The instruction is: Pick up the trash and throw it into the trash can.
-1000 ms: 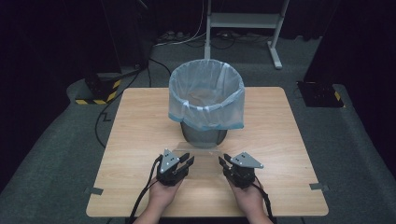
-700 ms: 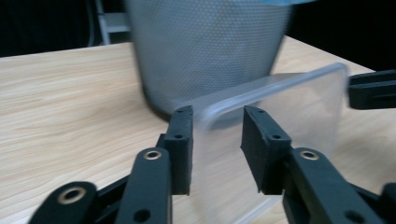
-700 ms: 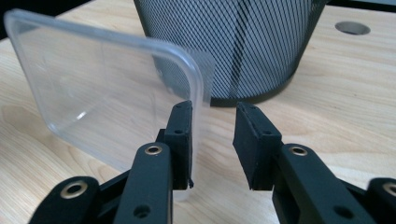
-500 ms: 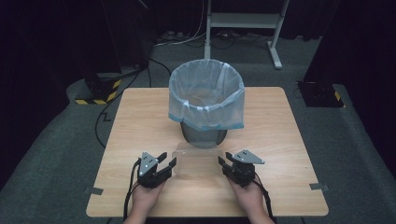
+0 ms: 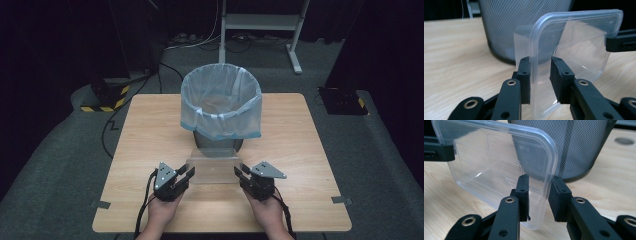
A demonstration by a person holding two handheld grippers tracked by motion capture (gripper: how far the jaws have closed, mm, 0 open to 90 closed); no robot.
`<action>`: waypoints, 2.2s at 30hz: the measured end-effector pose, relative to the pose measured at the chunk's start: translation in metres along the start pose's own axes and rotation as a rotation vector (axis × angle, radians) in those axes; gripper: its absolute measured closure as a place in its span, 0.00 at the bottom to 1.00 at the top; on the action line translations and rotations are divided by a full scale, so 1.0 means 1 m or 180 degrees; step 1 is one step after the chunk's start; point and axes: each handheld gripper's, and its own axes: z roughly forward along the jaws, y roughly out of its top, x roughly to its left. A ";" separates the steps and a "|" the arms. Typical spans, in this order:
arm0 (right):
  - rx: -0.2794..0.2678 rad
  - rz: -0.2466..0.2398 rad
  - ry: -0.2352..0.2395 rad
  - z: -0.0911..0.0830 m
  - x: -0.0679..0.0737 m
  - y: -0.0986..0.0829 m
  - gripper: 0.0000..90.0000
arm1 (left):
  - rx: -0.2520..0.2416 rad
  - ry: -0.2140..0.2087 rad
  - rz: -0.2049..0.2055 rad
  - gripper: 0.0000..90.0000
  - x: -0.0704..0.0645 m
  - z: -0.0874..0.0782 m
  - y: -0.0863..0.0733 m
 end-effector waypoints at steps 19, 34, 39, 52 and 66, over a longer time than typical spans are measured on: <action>-0.0858 -0.0291 -0.0058 -0.084 0.015 0.077 0.79 | -0.0892 -0.0076 0.0421 0.81 -0.042 -0.061 0.088; -0.1288 -0.0481 -0.0166 -0.105 0.014 0.132 0.79 | -0.1296 -0.0126 0.0597 0.82 -0.040 -0.062 0.142; -0.1299 -0.0466 -0.0214 -0.096 0.004 0.154 0.78 | -0.1301 -0.0106 0.0618 0.82 -0.032 -0.049 0.163; -0.1265 -0.0357 -0.0302 -0.063 -0.025 0.203 0.77 | -0.1373 -0.0144 0.0614 0.83 -0.003 -0.004 0.207; -0.1145 -0.0270 -0.0325 -0.015 -0.054 0.231 0.77 | -0.1346 -0.0137 0.0530 0.83 0.033 0.041 0.228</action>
